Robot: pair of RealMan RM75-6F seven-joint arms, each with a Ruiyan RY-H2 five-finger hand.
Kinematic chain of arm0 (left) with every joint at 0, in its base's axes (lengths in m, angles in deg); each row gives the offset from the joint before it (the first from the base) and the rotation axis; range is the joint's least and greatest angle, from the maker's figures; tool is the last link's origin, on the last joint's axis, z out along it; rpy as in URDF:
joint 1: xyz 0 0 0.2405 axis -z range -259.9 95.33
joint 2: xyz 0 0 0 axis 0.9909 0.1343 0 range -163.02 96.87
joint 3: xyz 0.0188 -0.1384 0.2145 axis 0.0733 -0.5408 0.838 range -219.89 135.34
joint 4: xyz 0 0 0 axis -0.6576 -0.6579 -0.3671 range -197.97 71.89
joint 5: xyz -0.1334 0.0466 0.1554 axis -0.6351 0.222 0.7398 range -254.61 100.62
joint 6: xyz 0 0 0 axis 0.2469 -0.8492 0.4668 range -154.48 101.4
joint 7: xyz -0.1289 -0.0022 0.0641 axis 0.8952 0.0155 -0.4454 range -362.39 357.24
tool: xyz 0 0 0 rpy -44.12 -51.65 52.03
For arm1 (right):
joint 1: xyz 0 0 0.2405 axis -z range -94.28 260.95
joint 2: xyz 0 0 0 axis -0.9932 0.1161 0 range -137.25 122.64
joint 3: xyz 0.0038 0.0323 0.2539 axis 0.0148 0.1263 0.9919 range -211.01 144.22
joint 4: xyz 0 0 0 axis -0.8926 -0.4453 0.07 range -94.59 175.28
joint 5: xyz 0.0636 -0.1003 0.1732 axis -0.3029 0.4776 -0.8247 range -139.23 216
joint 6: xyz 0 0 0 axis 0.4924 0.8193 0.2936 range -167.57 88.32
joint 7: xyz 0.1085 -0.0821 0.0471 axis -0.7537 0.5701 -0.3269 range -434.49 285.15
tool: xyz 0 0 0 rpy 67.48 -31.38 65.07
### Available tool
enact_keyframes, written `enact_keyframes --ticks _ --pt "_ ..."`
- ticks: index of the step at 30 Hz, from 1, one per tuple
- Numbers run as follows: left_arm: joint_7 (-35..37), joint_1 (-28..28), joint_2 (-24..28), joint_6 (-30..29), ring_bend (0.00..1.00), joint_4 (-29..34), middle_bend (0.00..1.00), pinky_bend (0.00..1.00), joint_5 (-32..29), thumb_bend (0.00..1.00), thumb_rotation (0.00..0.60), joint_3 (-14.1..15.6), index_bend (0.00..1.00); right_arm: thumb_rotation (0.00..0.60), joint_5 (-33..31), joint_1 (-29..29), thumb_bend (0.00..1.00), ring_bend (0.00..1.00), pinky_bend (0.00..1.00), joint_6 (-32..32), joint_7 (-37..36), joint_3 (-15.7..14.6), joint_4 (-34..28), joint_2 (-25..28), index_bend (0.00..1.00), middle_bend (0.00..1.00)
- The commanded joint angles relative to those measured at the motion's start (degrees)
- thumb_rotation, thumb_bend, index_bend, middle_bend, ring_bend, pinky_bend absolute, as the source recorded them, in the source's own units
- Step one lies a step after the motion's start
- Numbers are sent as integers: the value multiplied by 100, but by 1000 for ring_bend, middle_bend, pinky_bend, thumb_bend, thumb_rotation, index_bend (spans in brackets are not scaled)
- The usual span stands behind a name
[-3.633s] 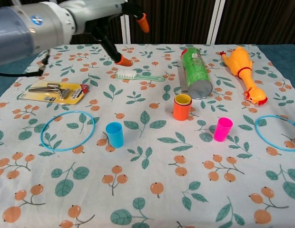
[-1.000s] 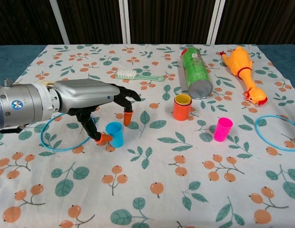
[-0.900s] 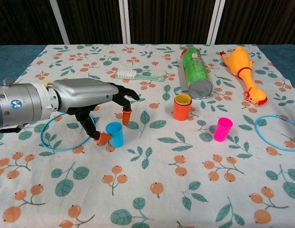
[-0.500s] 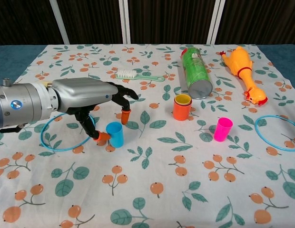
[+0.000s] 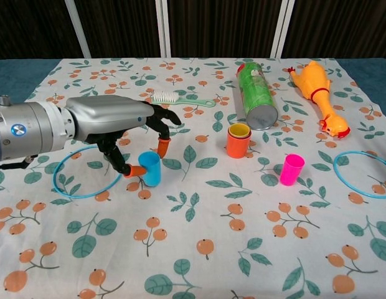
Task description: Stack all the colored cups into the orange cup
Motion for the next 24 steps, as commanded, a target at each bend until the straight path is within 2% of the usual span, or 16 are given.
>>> enact_keyframes --ticks 1,5,13,18,24 --pt "24 -3 44 -33 0 41 75 0 -7 317 600 -36 491 600 3 5 366 0 46 -10 -12 4 -1 3 48 0" --pt "171 4 56 -107 0 99 83 0 12 328 600 -168 499 600 8 6 367 0 46 -11 -13 1 3 -1 48 0" --pt "460 226 -304 -478 0 -94 85 0 262 327 600 -798 502 600 -1 8 367 0 46 -14 17 6 1 -18 52 0" --pt "634 503 -698 -544 0 -445 87 0 157 327 600 -1256 502 600 -14 11 366 0 46 -16 30 12 2 -31 51 0" --pt "957 821 -1134 -283 0 -1016 90 0 -136 327 600 -1554 501 600 -39 11 367 0 46 20 40 1 17 -38 52 0"
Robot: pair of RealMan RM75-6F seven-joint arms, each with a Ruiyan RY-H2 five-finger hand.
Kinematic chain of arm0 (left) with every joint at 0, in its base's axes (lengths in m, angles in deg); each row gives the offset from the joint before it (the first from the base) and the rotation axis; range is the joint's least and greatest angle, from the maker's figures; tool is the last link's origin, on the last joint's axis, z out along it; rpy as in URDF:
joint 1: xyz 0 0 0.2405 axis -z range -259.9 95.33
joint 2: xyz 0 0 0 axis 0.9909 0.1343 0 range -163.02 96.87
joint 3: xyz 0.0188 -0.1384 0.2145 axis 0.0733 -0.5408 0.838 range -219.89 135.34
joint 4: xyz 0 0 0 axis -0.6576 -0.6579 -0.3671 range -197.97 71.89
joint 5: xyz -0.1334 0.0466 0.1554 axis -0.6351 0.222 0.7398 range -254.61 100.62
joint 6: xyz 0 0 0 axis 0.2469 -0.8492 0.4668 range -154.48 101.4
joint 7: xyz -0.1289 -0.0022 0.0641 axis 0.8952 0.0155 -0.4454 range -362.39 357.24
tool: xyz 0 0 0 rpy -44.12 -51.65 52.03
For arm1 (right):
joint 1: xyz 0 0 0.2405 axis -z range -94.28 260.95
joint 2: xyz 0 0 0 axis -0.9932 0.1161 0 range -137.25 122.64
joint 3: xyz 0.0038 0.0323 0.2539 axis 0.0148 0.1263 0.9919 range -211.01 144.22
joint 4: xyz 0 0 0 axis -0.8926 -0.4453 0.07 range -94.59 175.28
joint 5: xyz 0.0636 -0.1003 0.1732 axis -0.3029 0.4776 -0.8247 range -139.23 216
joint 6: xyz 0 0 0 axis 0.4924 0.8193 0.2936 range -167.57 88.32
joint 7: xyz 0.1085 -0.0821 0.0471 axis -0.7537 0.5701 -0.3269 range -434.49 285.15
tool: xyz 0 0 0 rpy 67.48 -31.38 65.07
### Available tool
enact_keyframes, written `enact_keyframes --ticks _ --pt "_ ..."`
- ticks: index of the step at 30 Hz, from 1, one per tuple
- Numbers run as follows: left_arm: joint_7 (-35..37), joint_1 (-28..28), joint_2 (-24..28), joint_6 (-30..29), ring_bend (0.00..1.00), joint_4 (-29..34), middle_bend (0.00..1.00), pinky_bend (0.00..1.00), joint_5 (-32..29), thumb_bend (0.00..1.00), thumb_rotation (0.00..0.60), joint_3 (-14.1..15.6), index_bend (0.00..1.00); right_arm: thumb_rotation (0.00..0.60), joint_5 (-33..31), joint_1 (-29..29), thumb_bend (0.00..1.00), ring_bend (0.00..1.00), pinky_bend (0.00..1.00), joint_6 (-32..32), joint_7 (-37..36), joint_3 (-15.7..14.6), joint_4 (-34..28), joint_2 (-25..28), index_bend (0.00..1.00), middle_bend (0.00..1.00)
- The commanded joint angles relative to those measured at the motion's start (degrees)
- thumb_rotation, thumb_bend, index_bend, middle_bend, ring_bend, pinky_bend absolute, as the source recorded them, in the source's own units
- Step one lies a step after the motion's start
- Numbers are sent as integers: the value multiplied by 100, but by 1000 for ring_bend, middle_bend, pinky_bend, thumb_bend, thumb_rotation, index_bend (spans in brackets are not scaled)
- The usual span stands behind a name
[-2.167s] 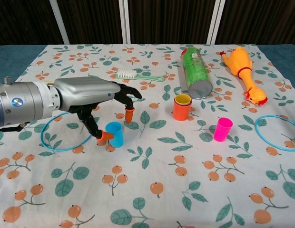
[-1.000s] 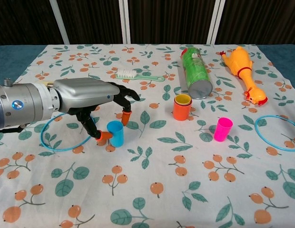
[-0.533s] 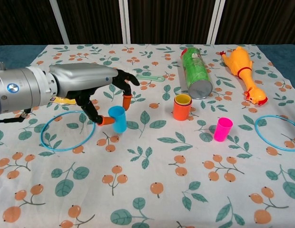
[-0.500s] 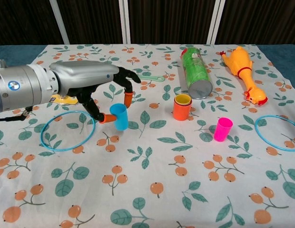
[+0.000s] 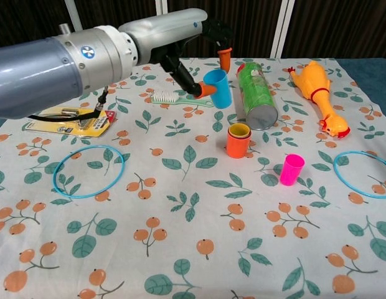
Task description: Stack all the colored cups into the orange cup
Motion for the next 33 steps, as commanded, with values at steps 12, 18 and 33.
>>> enact_keyframes --ticks 12,18,33 --pt "250 608 -1071 242 0 -1344 90 0 -212 327 600 -209 499 600 -24 2 367 0 46 -20 -24 39 48 -5 52 0" --pt "312 648 -1209 264 0 -1594 90 0 -181 327 600 -150 499 600 -66 -12 366 0 46 34 -70 52 99 -7 52 0" --pt "510 590 -1300 331 0 -1983 92 0 -170 327 600 -29 501 600 -63 -11 366 0 46 31 -69 53 69 -10 51 0"
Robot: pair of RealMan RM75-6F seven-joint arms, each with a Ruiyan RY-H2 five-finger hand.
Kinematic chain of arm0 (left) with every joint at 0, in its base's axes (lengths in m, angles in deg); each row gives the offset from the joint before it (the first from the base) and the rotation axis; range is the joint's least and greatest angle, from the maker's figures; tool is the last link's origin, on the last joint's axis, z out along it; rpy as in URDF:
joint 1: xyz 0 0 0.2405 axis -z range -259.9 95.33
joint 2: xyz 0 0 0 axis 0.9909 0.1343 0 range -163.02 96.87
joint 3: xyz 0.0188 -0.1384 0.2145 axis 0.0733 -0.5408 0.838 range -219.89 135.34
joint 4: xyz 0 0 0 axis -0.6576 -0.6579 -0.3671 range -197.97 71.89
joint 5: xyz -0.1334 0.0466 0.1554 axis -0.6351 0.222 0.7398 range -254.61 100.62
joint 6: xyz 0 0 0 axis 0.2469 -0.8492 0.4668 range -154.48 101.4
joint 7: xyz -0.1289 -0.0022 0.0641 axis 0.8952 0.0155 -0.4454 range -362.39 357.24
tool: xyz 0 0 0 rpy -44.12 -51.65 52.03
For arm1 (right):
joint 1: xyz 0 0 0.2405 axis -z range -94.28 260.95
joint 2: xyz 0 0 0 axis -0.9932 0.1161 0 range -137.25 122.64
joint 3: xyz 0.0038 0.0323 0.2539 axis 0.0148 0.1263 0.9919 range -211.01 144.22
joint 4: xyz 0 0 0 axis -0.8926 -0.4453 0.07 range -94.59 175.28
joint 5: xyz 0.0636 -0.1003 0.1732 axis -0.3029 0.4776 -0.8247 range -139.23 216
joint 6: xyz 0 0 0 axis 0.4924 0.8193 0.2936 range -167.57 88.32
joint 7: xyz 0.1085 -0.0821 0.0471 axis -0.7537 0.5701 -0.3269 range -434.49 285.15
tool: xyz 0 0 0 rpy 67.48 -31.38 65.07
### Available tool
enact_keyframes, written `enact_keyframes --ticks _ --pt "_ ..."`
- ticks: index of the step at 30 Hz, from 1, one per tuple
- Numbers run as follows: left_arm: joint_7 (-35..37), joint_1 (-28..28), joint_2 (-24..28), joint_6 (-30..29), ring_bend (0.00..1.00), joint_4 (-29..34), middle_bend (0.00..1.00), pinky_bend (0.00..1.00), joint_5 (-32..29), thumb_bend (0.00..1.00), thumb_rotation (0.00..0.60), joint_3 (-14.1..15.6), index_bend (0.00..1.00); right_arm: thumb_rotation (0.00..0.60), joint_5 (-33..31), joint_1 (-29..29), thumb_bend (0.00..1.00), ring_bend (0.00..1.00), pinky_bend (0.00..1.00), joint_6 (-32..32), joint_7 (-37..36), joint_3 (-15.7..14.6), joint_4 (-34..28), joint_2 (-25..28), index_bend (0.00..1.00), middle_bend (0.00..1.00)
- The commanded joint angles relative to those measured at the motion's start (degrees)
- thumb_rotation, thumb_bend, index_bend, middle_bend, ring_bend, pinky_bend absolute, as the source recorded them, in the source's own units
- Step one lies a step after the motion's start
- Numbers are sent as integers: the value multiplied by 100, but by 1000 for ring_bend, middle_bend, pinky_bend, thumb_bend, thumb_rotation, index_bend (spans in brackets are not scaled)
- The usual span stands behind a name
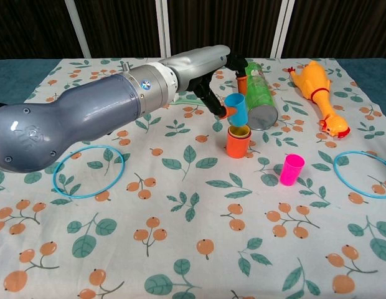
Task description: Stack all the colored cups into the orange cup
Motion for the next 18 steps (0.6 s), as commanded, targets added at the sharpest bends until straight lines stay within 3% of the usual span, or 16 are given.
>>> enact_keyframes --ticks 1,18 --pt "35 -12 -18 30 0 -51 92 0 -8 327 600 24 500 600 -1 1 367 0 46 -5 2 3 -1 -1 51 0" --pt "170 4 -177 90 0 -280 92 0 119 319 600 119 460 600 -48 -1 367 0 46 34 -19 11 -20 2 51 0"
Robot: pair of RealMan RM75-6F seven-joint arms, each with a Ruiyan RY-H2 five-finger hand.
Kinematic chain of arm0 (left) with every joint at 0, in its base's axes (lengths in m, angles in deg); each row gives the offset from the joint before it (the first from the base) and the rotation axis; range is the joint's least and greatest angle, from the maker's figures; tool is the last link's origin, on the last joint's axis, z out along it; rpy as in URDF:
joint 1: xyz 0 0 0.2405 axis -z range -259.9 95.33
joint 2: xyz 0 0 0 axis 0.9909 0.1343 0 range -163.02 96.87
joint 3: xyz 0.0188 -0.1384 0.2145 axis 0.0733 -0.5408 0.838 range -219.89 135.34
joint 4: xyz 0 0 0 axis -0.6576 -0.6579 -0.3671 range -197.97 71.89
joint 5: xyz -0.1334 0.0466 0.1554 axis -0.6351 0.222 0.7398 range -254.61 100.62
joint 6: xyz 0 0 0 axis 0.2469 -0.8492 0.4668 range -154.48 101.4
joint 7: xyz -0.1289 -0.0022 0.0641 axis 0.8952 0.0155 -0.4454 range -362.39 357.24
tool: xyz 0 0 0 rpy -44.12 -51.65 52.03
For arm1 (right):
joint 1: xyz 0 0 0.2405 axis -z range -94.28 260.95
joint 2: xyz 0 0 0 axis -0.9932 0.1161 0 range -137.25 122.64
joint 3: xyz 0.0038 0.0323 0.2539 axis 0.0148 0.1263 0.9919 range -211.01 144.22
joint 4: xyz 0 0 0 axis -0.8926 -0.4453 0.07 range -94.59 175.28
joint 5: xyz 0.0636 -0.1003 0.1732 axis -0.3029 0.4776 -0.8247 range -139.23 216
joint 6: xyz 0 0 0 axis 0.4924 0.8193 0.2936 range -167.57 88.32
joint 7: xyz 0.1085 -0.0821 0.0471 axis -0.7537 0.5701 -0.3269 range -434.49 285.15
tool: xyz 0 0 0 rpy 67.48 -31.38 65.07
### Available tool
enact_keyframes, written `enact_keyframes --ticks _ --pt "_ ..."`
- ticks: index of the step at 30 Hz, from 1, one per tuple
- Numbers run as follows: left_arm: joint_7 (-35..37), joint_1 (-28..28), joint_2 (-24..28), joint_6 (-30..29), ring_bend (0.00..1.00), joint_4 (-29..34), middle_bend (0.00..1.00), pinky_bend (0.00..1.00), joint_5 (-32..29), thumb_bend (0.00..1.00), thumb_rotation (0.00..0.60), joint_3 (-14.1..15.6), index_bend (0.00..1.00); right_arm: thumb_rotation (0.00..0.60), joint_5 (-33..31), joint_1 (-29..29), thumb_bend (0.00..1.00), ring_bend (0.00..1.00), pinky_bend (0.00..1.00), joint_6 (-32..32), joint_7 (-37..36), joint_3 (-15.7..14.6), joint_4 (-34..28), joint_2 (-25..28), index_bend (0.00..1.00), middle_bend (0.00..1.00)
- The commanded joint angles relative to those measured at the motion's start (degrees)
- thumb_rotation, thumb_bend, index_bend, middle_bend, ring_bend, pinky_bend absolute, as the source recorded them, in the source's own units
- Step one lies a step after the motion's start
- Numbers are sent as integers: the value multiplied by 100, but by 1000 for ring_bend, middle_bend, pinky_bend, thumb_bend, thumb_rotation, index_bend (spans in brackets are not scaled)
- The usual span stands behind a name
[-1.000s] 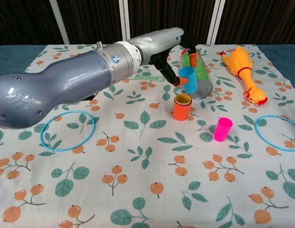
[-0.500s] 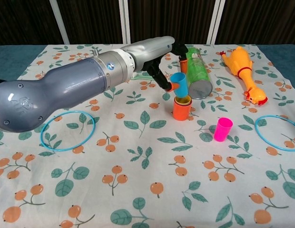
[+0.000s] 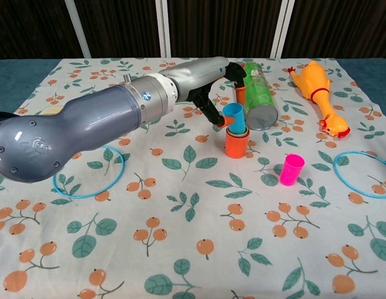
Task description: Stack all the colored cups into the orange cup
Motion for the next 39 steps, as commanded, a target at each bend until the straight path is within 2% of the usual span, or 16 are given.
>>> enact_keyframes --ticks 1,6,10,15,19,24,27,32,36,39 --pt "-30 8 -7 38 0 -5 90 0 -4 315 600 25 435 600 -3 -2 367 0 46 9 -3 -3 -4 1 51 0" --pt "-342 43 49 187 0 -12 58 0 -163 216 600 78 205 600 -25 3 367 0 46 1 -20 15 -12 10 51 0" --pt "-615 68 161 254 0 149 41 0 -320 172 600 73 111 600 -32 9 367 0 46 -16 -24 28 -20 16 51 0" --pt "-825 10 438 -123 0 717 44 0 -334 171 600 -119 108 600 -41 7 367 0 46 2 -24 22 -17 21 51 0" --pt "-1122 -259 837 -855 0 1349 43 0 -101 169 600 -170 112 600 -49 -3 367 0 46 44 -27 9 -2 19 52 0" --pt "-1991 -775 1718 -1658 0 2002 30 0 98 138 600 48 107 600 -42 -20 366 0 46 97 -5 -23 -5 -7 52 0" --pt "-2177 -1123 2288 -1938 0 2497 33 0 36 137 600 131 107 600 -25 -26 366 0 46 96 32 -36 -20 -32 52 0" --pt "-1696 -1839 3281 -2186 0 3351 33 0 -29 137 600 380 110 600 3 -38 367 0 46 81 111 -43 -56 -58 52 0" --pt "-1375 -2458 4022 -2427 0 3795 30 0 37 136 600 748 117 600 101 -89 367 0 46 215 38 -125 -122 -6 52 0" --pt "-1048 -2935 4388 -2698 0 3939 29 0 198 137 600 1056 121 600 198 -261 367 0 46 543 -216 -150 -237 161 52 0"
